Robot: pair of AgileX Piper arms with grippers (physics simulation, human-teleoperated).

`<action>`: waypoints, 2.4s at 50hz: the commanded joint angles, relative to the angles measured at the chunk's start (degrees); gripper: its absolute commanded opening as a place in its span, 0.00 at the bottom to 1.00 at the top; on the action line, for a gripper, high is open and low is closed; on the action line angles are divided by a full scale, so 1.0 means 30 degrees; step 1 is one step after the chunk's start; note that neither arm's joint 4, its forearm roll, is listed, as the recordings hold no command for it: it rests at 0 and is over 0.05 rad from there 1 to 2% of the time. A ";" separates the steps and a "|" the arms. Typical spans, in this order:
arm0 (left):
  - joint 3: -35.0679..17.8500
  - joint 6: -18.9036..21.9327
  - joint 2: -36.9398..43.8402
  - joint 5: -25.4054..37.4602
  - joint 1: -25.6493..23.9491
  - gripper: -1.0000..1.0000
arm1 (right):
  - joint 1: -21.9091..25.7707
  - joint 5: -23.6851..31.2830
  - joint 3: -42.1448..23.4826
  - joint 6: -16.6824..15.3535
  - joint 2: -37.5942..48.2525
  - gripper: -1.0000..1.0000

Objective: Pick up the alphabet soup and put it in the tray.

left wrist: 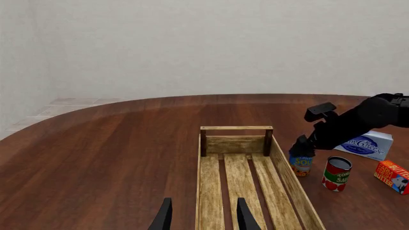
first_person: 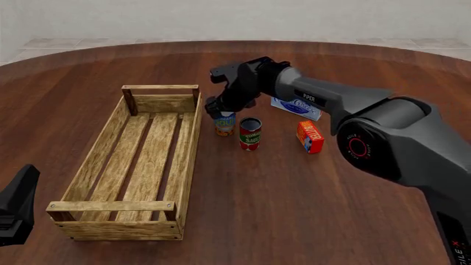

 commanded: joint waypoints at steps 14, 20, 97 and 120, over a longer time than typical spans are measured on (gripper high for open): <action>0.0000 0.0000 0.0000 0.0000 0.0000 1.00 | -0.0104 0.0104 -0.0353 0.0141 0.0397 1.00; 0.0000 0.0000 0.0000 0.0000 0.0000 1.00 | -0.0058 0.0094 -0.0351 0.0138 0.0385 1.00; 0.0000 0.0000 0.0000 0.0000 0.0000 1.00 | 0.5301 -0.0194 0.5410 -0.3023 -1.0123 0.00; 0.0000 0.0000 0.0000 0.0000 0.0000 1.00 | 0.6905 -0.0360 0.5009 -0.3097 -0.8922 0.00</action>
